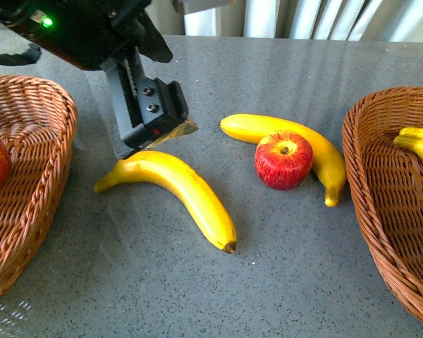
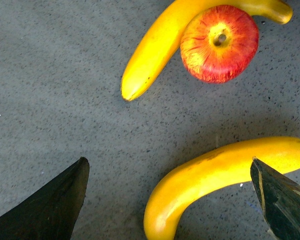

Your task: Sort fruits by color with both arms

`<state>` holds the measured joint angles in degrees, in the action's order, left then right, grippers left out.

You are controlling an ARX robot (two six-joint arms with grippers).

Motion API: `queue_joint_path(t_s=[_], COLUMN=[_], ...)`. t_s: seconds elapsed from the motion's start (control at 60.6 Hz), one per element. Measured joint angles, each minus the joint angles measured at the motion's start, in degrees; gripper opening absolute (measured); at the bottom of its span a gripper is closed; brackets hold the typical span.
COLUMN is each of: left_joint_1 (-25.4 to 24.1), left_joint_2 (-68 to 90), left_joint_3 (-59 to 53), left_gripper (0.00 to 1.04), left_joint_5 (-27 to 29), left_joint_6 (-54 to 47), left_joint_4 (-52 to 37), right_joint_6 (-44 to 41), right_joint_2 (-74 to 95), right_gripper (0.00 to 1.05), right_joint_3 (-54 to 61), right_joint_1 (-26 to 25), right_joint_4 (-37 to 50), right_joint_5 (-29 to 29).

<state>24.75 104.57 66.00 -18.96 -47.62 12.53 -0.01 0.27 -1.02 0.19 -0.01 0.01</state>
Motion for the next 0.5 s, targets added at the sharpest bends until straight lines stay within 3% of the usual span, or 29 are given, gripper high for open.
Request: queue_joint_path(t_s=[0.495], left_joint_1=[4.7], left_joint_2=[10.58], left_joint_3=[7.85], left_gripper=[0.96], left_joint_5=[-1.92], left_joint_6=[1.31], left_joint_4=[-0.2], right_joint_6=[0.0], right_joint_2=[0.0], right_gripper=[0.96], right_joint_3=[0.0], right_joint_1=[0.0], right_joint_4=[0.0], right_joint_5=[0.0])
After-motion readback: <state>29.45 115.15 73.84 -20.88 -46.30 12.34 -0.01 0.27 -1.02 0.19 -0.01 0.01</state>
